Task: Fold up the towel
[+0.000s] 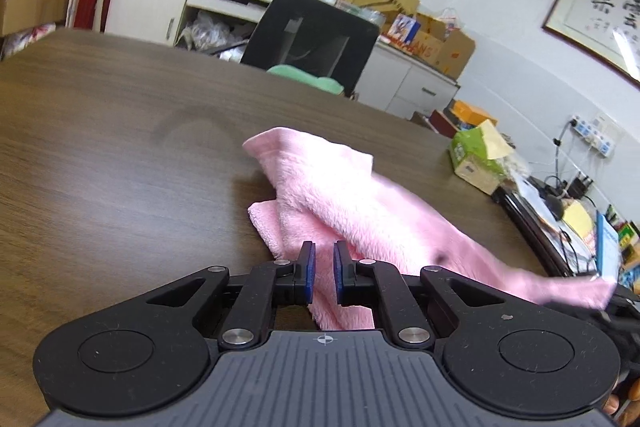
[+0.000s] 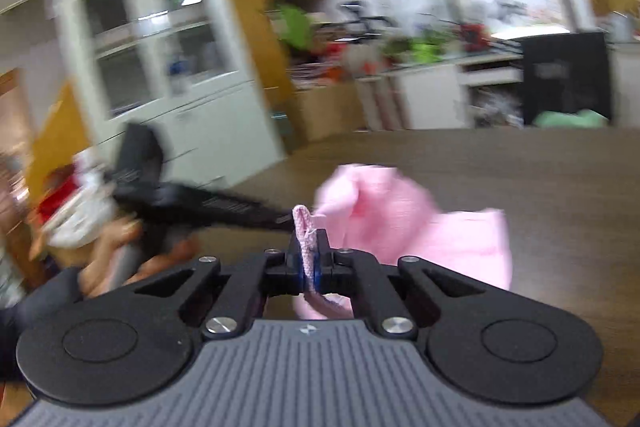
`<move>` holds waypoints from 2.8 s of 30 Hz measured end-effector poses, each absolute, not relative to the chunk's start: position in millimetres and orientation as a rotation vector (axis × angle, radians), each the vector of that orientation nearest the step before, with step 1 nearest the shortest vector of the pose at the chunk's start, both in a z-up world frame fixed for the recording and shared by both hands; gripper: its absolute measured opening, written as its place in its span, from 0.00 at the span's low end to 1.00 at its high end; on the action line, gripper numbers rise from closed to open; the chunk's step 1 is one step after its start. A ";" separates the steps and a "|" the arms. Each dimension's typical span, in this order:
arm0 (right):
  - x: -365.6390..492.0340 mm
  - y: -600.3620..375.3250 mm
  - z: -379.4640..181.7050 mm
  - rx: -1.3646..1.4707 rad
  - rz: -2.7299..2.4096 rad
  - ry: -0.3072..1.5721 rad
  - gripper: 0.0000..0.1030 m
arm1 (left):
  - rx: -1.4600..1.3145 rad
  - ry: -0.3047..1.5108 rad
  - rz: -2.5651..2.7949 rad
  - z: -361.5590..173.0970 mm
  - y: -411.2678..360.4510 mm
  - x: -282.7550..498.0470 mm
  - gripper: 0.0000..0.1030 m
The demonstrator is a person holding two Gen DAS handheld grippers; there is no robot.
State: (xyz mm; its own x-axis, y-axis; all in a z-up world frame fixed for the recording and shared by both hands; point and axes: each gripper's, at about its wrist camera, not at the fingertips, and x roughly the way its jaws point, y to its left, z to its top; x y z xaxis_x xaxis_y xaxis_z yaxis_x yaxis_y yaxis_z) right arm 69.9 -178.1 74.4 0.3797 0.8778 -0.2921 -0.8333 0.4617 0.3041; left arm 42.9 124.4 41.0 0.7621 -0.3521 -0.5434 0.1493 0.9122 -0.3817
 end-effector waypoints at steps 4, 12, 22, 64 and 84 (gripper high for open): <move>27.9 -176.3 70.7 -0.056 1.283 0.468 0.05 | -0.281 0.632 -0.268 46.3 136.9 11.2 0.11; 12.5 -185.1 55.4 -0.147 1.289 0.578 0.05 | -0.271 0.662 -0.298 56.4 142.8 5.8 0.12; 16.1 -166.8 47.4 -0.146 1.279 0.607 0.08 | 0.045 0.706 -0.389 80.5 54.6 49.9 0.53; 43.6 -175.5 35.7 -0.033 1.136 0.640 0.45 | 0.156 0.879 -0.225 51.4 27.2 76.7 0.23; 16.2 -192.4 48.6 0.006 1.087 0.511 0.16 | -0.407 0.564 -0.125 102.9 139.1 -49.8 0.04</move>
